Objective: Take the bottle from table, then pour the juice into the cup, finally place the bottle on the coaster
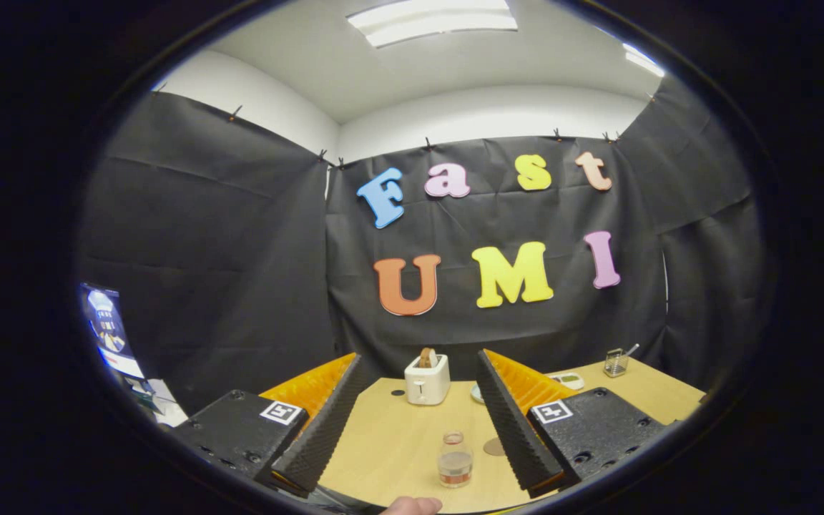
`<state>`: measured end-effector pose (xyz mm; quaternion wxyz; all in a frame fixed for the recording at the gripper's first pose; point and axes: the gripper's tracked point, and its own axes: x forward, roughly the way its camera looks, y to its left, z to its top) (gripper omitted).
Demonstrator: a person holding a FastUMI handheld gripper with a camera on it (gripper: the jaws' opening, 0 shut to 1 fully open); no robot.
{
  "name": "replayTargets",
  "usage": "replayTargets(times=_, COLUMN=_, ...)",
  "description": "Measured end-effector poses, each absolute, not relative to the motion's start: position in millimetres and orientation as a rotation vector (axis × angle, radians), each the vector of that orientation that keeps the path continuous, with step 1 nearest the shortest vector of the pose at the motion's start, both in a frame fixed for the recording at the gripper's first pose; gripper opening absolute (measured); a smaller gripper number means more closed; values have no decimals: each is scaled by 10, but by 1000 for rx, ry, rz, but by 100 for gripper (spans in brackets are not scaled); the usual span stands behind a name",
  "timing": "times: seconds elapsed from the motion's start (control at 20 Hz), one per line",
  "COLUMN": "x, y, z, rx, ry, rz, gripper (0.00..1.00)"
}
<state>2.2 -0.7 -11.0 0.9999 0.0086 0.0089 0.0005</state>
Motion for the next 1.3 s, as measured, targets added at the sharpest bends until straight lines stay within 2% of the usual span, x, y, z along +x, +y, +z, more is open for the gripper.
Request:
replayTargets(times=0.6, x=-42, y=107, z=-415, rx=-3, ry=62, rz=-8, gripper=100)
replayTargets(times=1.3, x=53, y=-207, z=-2051, rx=-112, ry=152, rz=-102, gripper=100)
